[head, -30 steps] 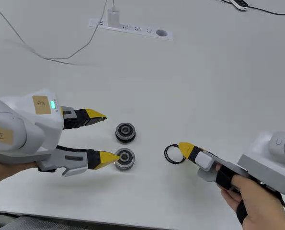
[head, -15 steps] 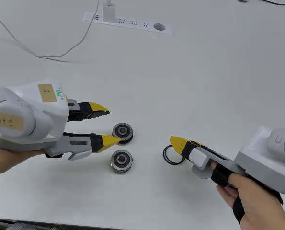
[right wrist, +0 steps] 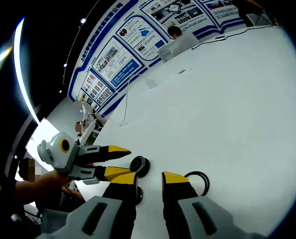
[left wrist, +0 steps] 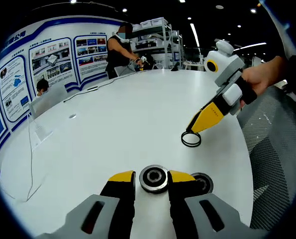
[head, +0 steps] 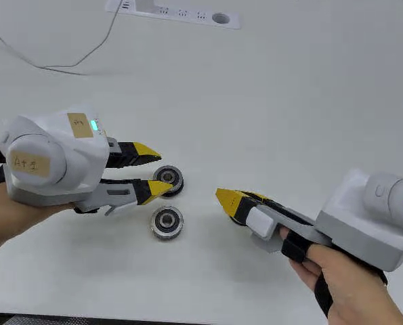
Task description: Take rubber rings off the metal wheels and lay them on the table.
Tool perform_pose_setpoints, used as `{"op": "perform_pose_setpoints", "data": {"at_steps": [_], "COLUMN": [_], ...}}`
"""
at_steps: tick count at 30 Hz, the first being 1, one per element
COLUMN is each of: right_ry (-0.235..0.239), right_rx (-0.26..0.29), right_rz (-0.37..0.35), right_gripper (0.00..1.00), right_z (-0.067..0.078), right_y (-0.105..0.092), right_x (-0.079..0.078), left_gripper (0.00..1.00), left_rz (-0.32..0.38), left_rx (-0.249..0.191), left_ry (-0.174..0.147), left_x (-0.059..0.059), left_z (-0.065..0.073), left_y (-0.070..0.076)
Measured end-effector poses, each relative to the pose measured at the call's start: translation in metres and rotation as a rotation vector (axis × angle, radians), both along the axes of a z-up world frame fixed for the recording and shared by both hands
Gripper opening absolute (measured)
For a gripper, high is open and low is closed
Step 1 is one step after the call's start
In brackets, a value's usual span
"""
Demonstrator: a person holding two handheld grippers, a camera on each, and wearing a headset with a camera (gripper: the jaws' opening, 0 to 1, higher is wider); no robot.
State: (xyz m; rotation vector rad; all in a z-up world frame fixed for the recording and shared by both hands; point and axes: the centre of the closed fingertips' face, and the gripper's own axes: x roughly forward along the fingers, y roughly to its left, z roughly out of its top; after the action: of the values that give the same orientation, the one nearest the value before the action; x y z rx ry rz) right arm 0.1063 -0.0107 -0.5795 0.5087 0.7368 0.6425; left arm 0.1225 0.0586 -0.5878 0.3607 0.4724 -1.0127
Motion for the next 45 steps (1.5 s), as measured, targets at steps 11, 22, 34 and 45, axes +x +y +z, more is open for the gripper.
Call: {"op": "perform_pose_setpoints", "data": {"at_steps": [11, 22, 34, 45], "right_ry": [0.006, 0.013, 0.029, 0.038], "right_rx": [0.009, 0.014, 0.036, 0.04], "right_rz": [0.024, 0.018, 0.012, 0.012], "right_gripper": [0.21, 0.21, 0.21, 0.21], "right_z": [-0.0014, -0.0021, -0.0011, -0.0026], "right_y": [0.0052, 0.0042, 0.0071, 0.0082], "right_x": [-0.0014, -0.002, -0.0016, -0.0009], "left_gripper": [0.19, 0.17, 0.16, 0.16], "left_rz": [-0.004, -0.012, -0.017, -0.025], "left_rx": [-0.005, -0.009, -0.023, -0.037], "left_ry": [0.001, 0.02, 0.04, 0.048], "left_x": [0.0017, 0.0, 0.0006, 0.0015], "left_z": [-0.0047, -0.0081, -0.0096, -0.0093], "left_y": [-0.0018, -0.0027, -0.003, -0.0037]}}
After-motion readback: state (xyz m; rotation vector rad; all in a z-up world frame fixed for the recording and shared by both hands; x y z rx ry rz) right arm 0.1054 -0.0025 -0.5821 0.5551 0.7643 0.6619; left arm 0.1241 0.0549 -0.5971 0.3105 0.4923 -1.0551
